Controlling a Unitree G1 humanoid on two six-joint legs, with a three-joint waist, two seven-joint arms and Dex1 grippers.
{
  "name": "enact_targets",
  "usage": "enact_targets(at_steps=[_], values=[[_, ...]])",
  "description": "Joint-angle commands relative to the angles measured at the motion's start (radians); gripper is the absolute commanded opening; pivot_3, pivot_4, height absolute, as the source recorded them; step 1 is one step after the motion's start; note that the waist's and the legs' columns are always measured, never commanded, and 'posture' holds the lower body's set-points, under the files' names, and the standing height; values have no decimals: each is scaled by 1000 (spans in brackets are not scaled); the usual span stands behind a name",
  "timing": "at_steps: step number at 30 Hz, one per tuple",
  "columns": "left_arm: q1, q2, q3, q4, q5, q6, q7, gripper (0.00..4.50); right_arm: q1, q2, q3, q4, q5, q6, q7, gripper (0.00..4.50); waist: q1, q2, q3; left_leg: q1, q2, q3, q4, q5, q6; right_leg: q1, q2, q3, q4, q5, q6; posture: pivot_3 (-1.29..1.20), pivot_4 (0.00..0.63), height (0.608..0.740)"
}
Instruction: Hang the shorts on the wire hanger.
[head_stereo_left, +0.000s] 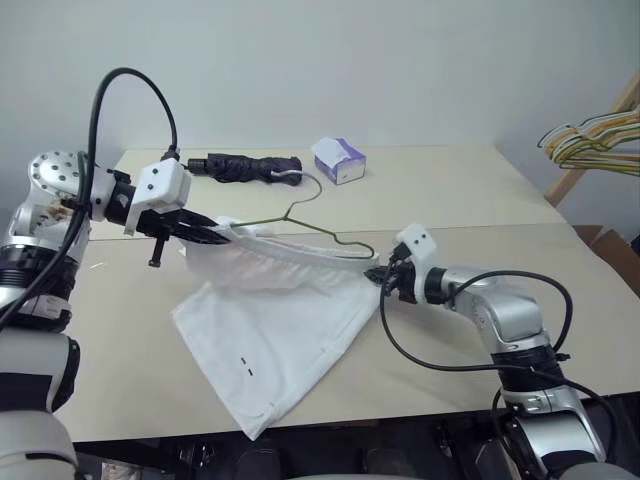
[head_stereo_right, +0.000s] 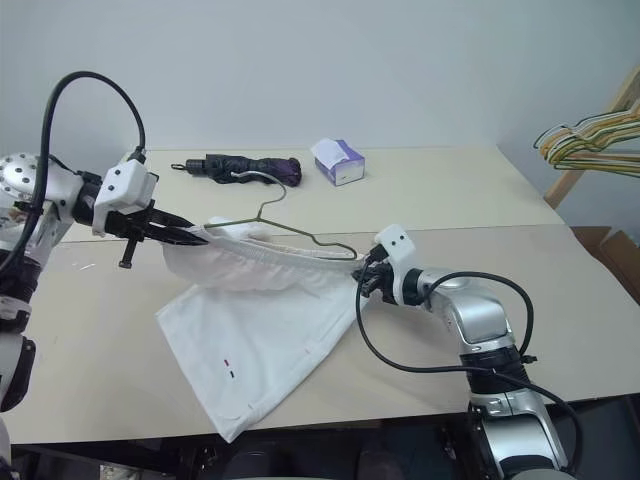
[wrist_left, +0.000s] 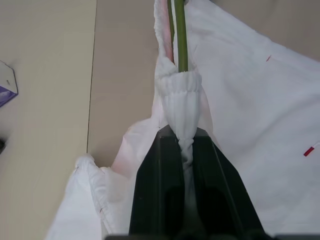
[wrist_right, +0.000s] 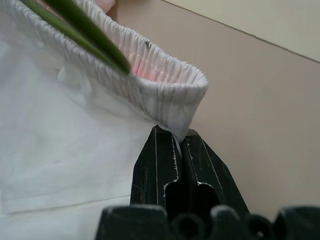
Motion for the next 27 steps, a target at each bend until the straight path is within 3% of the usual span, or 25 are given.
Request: enact_targets(at_steps=[1,6,15,20,27], values=[[-27,-12,40,40,79,-24,10,0,16,-85,16,-58,-74,-121,15,32,1,0,0,0,0,0,0,0,0,0,0,0,0,0,0,24,0,740],[-32,-44,46,69,168,-77,27,0,3,-191,78,-103,-140,-216,73,32,0,0,0,0,0,0,0,0,0,0,0,0,-1,0,0,10,0,740],[-65,-112,89,136,229,-84,82,0,-329,-333,248,-173,-196,-101,292,32,-13,0,0,-2,0,3,1,0,0,-7,0,4,3,0,0,-9,0,740],[-79,-137,121,148,233,-85,92,0,-479,-262,311,-155,-198,-48,348,32,-24,0,0,-6,0,3,3,0,0,-10,0,3,4,0,0,-4,0,740],[-67,-150,171,120,223,-75,65,0,-540,-168,400,-36,-308,-171,342,32,-27,0,0,-9,1,3,11,-1,2,-10,-1,2,8,0,1,11,0,740]])
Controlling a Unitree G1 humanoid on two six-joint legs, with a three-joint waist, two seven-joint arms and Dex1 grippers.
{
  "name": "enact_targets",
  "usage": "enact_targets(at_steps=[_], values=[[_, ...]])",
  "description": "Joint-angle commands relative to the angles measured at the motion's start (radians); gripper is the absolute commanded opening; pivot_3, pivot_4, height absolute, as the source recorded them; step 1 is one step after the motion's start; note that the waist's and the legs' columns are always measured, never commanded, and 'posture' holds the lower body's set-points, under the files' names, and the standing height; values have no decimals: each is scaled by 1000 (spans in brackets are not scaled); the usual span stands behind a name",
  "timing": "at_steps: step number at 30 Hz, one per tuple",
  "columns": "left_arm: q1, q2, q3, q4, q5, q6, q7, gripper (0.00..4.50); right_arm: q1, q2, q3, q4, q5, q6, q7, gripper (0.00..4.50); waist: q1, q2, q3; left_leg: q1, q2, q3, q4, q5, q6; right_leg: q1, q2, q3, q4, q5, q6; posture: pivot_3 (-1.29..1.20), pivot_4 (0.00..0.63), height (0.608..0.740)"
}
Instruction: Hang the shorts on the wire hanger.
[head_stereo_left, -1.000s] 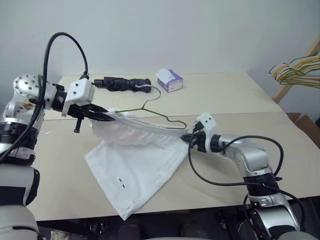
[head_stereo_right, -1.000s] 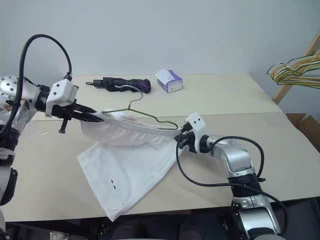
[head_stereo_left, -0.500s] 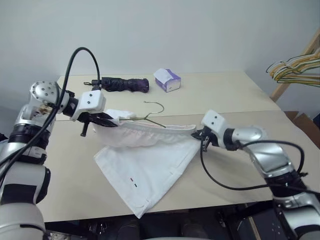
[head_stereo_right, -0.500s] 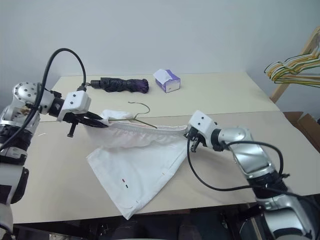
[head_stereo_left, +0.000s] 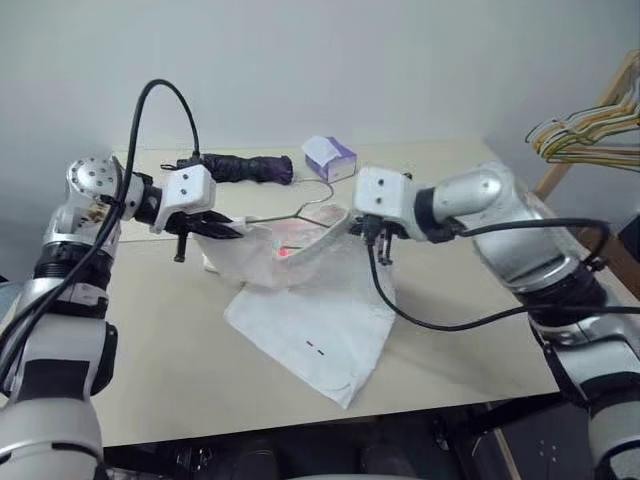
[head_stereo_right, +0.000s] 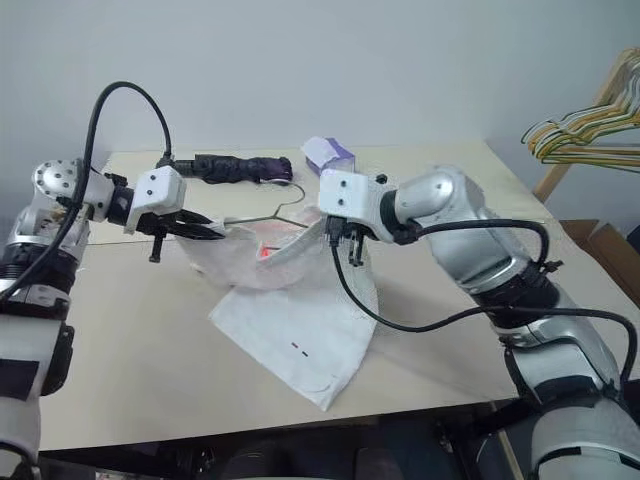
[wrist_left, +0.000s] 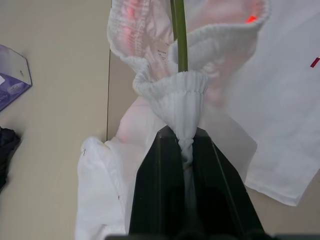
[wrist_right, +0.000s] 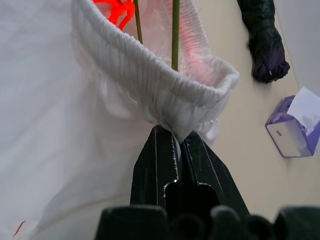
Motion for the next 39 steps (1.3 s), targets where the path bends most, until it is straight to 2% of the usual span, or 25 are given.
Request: enact_targets(at_steps=[1,6,10,14,22,27,32,39], values=[[-16,8,35,-34,-9,-8,-7,0,-53,36,-4,42,-36,-59,0,32,2,0,0,0,0,0,0,0,0,0,0,0,1,0,0,12,0,740],[-2,5,47,-47,-13,-6,0,0,-64,44,65,136,-154,-203,-4,32,1,0,0,0,0,0,1,0,-1,-1,0,0,3,0,0,16,0,740],[7,6,51,-64,-10,-5,-2,0,-59,44,59,154,-184,-285,27,32,0,0,0,0,0,0,3,1,-1,-1,0,0,6,0,0,22,0,740],[14,6,57,-77,-12,-5,3,0,-44,44,40,149,-190,-321,62,1017,0,0,0,1,0,-1,3,1,-2,-1,0,0,9,0,0,24,0,740],[20,6,70,-103,-16,4,-5,0,-28,64,16,168,-191,-318,72,3759,0,0,0,1,0,-1,3,1,-2,-1,0,0,9,0,0,20,0,740],[17,3,72,-105,-16,8,-3,0,-32,105,-23,211,-173,-228,50,3759,0,0,0,2,0,-1,4,2,-2,-1,0,0,10,0,-1,20,0,740],[18,2,70,-105,-11,-5,0,0,-46,129,-100,168,-31,-87,154,3759,0,0,0,1,0,-1,3,1,-2,-1,0,0,9,0,-1,16,0,740],[4,8,88,-107,-34,0,-19,0,-74,140,-108,256,-11,-25,144,3759,0,0,0,2,0,-1,4,2,-2,-1,0,0,10,0,-1,17,0,740]])
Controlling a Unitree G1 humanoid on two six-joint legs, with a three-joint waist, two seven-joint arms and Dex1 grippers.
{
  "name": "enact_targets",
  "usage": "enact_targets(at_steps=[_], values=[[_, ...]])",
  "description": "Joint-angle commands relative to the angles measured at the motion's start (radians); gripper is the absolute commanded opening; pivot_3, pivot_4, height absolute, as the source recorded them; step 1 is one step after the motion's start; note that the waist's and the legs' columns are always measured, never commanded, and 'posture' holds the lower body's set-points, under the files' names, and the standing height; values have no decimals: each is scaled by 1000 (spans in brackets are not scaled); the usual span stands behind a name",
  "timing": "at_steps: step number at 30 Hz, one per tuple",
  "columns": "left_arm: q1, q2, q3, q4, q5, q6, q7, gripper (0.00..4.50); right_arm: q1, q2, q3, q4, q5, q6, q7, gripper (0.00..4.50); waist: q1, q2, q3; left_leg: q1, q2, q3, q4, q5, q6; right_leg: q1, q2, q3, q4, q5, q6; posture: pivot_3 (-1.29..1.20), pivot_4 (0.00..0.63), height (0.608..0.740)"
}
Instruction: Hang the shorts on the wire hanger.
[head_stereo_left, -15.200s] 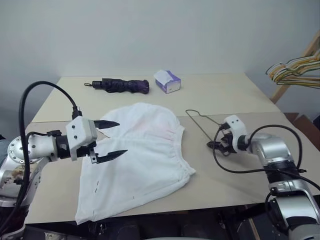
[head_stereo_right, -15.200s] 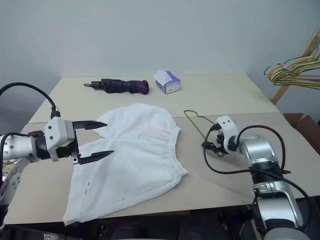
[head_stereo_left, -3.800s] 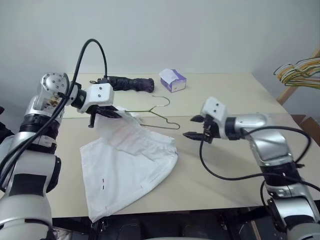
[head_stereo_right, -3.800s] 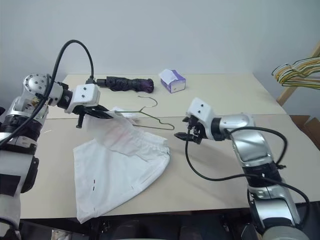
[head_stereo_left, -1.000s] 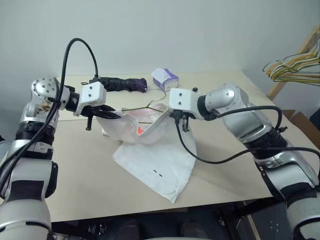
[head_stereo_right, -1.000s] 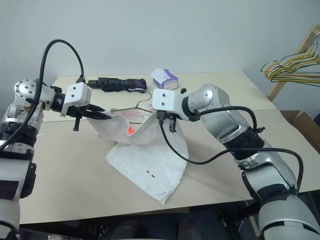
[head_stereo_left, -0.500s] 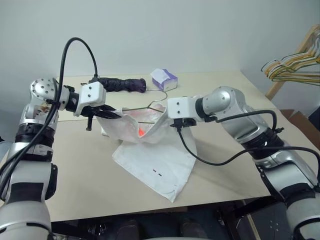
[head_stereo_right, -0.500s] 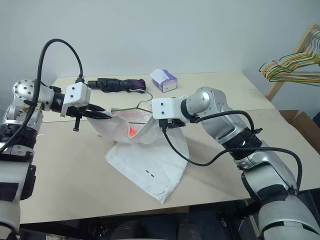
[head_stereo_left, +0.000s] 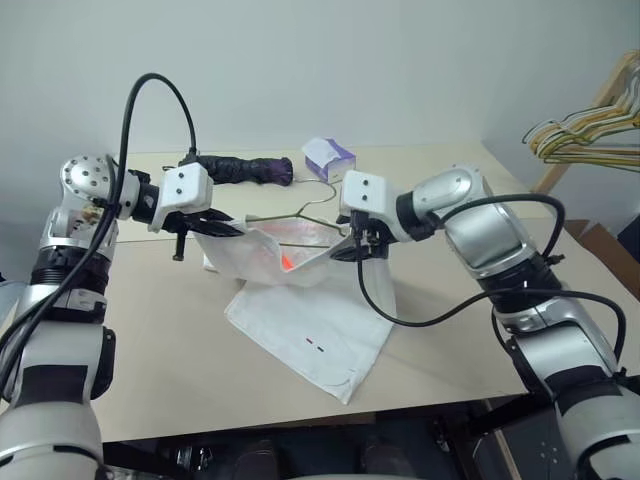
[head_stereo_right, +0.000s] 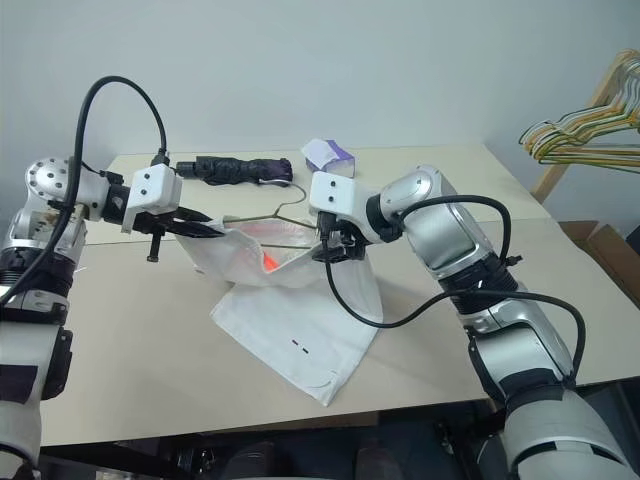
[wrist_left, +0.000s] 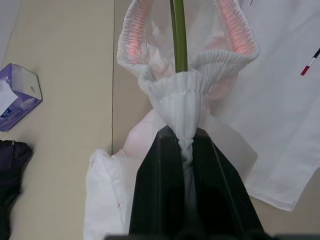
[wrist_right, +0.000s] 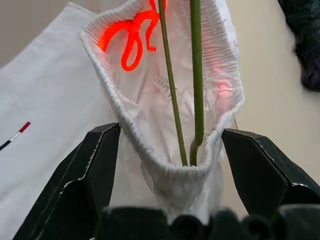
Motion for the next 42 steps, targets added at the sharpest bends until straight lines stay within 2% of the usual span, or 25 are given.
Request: enact_targets(at_steps=[1,3,5,14,20,21,22,25,30,33,38,42], values=[[-33,9,46,-24,-31,-2,-2,0,-36,0,-38,30,7,15,-13,3759,0,0,0,0,0,0,0,0,0,0,0,0,0,0,0,18,0,740],[-30,10,51,-22,-33,-4,-8,0,-29,0,-36,40,5,3,-18,3759,0,0,0,-1,0,0,0,0,0,-1,0,0,-1,0,0,19,0,740],[-23,10,62,-29,-47,2,-24,0,-23,2,-36,55,4,-5,-26,3185,0,0,0,-1,0,0,0,0,0,-1,0,0,-1,0,0,20,0,740],[-2,23,55,-68,-88,17,-55,0,-13,2,-48,71,25,-38,-22,90,0,0,0,-1,0,0,0,0,0,-1,0,0,-1,0,0,20,0,740],[-13,7,76,-37,-90,24,-43,0,-3,-10,-48,62,30,-44,-14,37,0,0,0,-1,0,0,0,0,0,-1,0,0,0,0,0,16,0,740],[-18,-1,88,-26,-102,35,-36,631,3,-13,-54,57,35,-41,-14,0,1,0,0,-1,0,0,0,0,0,0,0,0,0,0,0,14,0,740],[-22,-8,98,-17,-112,44,-35,784,7,-14,-60,53,39,-35,-15,0,2,0,0,-1,0,0,0,0,0,0,0,0,0,0,0,14,0,740],[-17,-25,116,-2,-124,20,-44,1704,34,-24,-93,19,69,16,-26,0,2,0,0,-1,0,0,0,0,0,0,0,0,-1,0,0,3,0,740],[-7,-42,139,14,-136,7,-31,3396,95,-53,-135,-52,96,90,-56,0,-1,0,0,-1,0,0,0,0,0,0,0,0,-1,0,0,-13,0,740],[-12,-40,168,43,-124,-24,33,4397,154,-82,-174,-112,114,162,-91,0,-3,0,0,-1,0,0,0,0,0,0,0,0,-1,0,0,-44,0,740],[6,-80,279,8,-198,26,193,4458,271,-131,-282,-214,155,337,-183,0,-3,0,0,-1,0,0,0,0,0,0,-1,0,-2,0,0,-78,0,740],[94,-113,307,-138,-235,92,271,4458,332,-148,-388,-282,170,481,-294,0,-14,0,0,0,0,0,0,0,0,0,-1,0,-1,0,0,-103,0,740]])
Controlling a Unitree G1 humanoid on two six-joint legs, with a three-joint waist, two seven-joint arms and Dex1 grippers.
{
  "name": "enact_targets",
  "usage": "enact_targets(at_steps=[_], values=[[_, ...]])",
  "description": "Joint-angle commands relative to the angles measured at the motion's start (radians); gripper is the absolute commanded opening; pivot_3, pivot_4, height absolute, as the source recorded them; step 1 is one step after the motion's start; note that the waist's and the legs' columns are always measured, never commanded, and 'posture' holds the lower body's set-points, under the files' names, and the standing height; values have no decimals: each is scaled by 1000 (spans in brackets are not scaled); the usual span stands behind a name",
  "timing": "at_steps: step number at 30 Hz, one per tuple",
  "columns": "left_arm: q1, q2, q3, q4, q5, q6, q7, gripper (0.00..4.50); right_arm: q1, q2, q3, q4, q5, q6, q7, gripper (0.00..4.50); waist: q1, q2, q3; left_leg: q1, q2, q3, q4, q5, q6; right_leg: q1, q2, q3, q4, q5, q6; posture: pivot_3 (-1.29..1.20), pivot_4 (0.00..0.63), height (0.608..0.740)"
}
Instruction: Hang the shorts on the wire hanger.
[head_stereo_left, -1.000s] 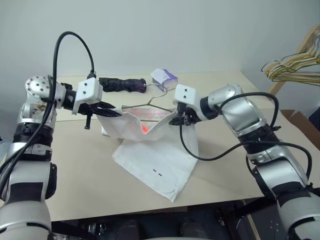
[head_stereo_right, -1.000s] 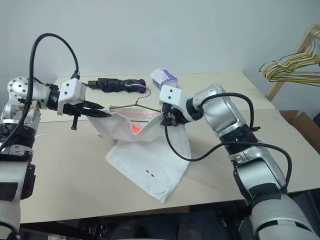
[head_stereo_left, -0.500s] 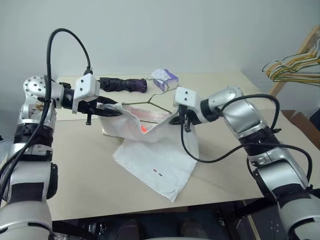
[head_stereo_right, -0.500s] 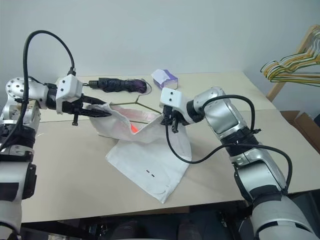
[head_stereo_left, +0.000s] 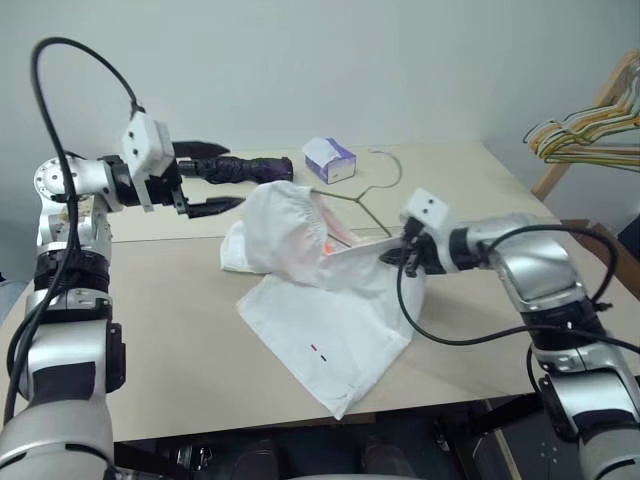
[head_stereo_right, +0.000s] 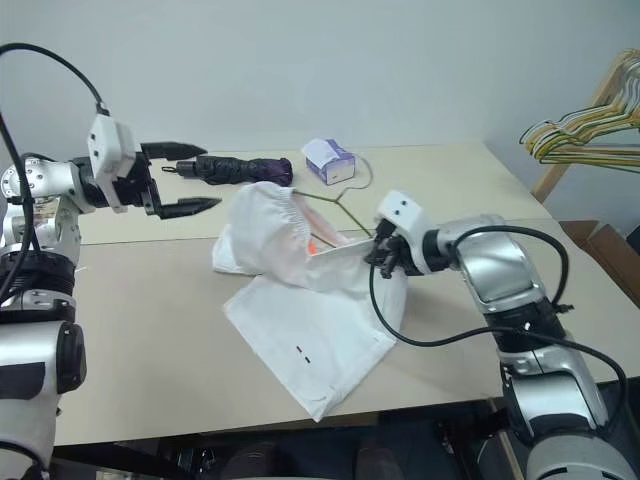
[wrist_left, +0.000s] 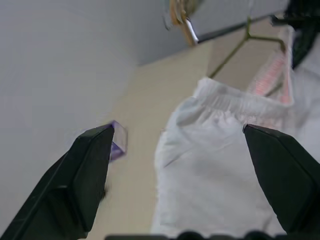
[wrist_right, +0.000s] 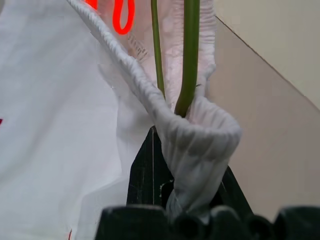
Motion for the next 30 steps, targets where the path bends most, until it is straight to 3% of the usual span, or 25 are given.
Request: enact_targets(at_steps=[1,9,13,22,26,30], values=[[89,-30,33,-191,-75,82,49,4458,26,-36,-139,-101,1,136,-118,0,-8,0,0,0,0,0,0,0,0,0,0,0,0,0,0,-105,0,740],[352,-95,16,-634,-190,318,172,4458,66,-73,-365,-232,-66,522,-382,0,-37,1,0,0,0,0,-1,0,0,0,0,1,0,0,0,-161,0,740],[406,-123,-1,-755,-223,399,228,4458,25,-46,-548,-162,-92,561,-500,0,-53,1,-1,2,0,0,-1,0,0,2,0,1,-1,0,0,-192,0,740],[413,-117,-33,-809,-245,449,219,4458,-54,-101,-809,-4,-171,561,-701,0,-100,3,-1,2,-1,0,-3,0,0,3,0,2,-3,0,0,-221,0,740],[404,-118,-43,-821,-252,456,221,4458,-106,-161,-876,80,-206,561,-768,0,-120,6,-1,3,-2,-1,-4,0,0,3,0,4,-3,0,0,-217,0,740],[403,-113,-46,-828,-253,461,219,4458,-162,-263,-867,258,-183,511,-768,0,-134,8,0,6,-2,-1,-6,0,0,4,0,6,-4,0,0,-216,0,740]])
